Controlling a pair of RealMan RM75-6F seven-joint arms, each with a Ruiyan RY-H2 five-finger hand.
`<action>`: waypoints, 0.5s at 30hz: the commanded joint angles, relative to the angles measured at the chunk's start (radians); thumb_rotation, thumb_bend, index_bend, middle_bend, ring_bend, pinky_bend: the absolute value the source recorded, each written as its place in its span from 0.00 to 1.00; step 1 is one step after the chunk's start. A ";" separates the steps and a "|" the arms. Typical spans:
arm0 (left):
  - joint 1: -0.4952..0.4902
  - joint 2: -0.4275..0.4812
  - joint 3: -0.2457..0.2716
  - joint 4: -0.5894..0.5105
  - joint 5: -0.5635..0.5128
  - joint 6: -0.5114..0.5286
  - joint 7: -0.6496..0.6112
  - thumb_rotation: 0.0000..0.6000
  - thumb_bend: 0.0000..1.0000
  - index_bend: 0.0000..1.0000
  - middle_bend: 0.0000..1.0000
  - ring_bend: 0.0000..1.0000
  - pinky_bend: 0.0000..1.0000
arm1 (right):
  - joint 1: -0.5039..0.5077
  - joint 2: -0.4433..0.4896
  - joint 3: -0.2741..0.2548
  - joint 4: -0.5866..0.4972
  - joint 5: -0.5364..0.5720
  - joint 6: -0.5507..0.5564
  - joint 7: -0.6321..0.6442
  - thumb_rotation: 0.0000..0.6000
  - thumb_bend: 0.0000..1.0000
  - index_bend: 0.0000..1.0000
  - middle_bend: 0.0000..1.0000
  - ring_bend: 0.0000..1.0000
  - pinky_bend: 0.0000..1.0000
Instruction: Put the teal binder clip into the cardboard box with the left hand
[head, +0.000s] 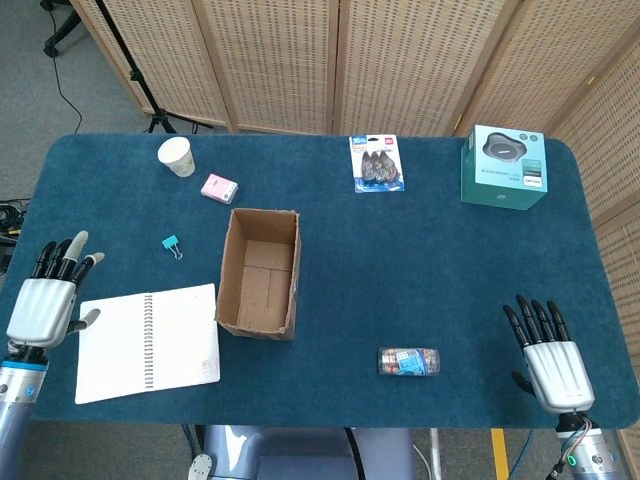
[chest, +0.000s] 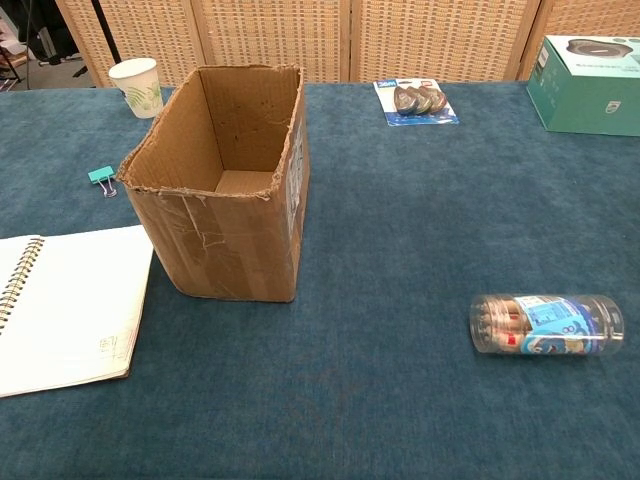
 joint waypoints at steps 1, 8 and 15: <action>-0.030 -0.014 -0.021 0.064 -0.032 -0.046 -0.033 1.00 0.25 0.27 0.00 0.00 0.00 | 0.001 -0.002 -0.002 0.001 -0.002 -0.003 -0.004 1.00 0.16 0.00 0.00 0.00 0.00; -0.114 -0.045 -0.048 0.170 -0.036 -0.138 -0.133 1.00 0.30 0.30 0.00 0.00 0.00 | 0.004 -0.006 -0.003 0.003 -0.004 -0.008 -0.009 1.00 0.16 0.00 0.00 0.00 0.00; -0.202 -0.087 -0.090 0.225 -0.126 -0.263 -0.077 1.00 0.38 0.37 0.00 0.00 0.00 | 0.008 -0.005 -0.002 0.004 -0.002 -0.014 -0.005 1.00 0.16 0.00 0.00 0.00 0.00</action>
